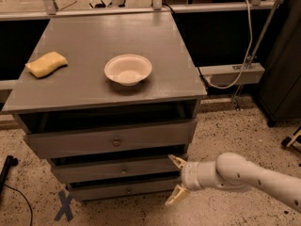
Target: Open middle drawer
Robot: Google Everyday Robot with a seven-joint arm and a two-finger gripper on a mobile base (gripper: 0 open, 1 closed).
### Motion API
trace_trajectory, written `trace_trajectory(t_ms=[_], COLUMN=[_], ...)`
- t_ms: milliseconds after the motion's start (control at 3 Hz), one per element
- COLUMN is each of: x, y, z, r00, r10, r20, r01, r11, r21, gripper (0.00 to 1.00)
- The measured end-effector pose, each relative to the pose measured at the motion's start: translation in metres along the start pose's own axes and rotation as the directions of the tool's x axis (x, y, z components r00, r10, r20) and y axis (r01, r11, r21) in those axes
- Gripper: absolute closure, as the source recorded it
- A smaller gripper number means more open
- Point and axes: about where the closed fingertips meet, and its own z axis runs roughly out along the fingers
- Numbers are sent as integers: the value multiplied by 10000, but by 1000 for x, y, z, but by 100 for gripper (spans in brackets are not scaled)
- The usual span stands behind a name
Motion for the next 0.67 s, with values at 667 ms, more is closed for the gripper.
trace_trajectory(t_ms=[667], x=[10], y=[-33], z=[12], r00=[9910], r10=[-1107], r20=[-746], r01=[1164], r11=[9902], r21=[771], gripper=[0])
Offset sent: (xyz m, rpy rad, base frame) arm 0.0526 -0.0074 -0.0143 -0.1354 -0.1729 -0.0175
